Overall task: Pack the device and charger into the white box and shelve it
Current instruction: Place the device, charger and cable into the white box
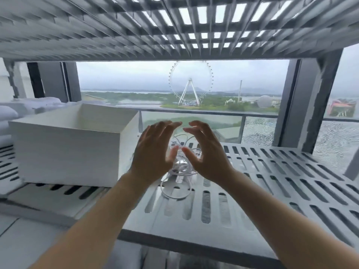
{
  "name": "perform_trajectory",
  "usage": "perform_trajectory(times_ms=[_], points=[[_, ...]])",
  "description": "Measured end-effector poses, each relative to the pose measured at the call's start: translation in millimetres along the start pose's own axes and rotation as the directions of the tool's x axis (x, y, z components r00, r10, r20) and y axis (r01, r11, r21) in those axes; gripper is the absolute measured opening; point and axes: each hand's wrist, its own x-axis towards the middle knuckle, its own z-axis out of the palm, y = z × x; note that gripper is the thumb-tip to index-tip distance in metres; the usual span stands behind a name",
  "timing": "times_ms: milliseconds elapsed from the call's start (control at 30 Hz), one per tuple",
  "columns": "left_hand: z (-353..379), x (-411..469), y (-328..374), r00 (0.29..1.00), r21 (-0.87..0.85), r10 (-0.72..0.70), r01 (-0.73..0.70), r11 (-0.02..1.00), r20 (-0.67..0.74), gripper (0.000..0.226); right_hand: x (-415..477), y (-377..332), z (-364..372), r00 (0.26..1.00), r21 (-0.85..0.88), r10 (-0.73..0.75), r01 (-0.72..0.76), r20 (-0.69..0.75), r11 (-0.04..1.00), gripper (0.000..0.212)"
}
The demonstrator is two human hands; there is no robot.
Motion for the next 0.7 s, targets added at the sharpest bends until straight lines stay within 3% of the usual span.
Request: perform_trajectory(times_ms=[67,233,400,500,633,700], points=[[17.6,3.6,10.0,0.999,0.009,-0.038,0.038,0.999,0.023,0.053,-4.8,16.9,-4.1,1.0,0.019,0.014,-0.014,0.028,1.0,0.041],[58.5,12.5,12.8,0.945,0.005,-0.283,0.286,0.958,0.163,0.048,-16.4,44.5,7.4,0.991,0.064,0.006,-0.014,0.134,0.998,0.035],[81.9,-13.9,-5.6,0.909,0.129,-0.307,0.282,0.951,0.282,0.037,-31.3,59.1,30.8,0.975,0.097,0.006,-0.028,0.223,0.995,0.034],[83.2,-18.7,-10.8,0.882,0.203,-0.357,0.306,0.93,0.309,0.047,-33.3,65.9,38.4,0.947,0.079,0.065,-0.094,0.313,0.992,0.042],[79.9,-19.7,-17.6,0.77,0.204,-0.468,0.422,0.884,0.435,0.067,-36.2,74.0,45.0,0.872,0.013,0.151,-0.177,0.466,0.984,0.051],[77.1,-20.1,-19.6,0.777,0.147,-0.435,0.416,0.897,0.455,0.065,-36.6,75.8,45.7,0.838,0.005,0.186,-0.219,0.513,0.976,0.05]])
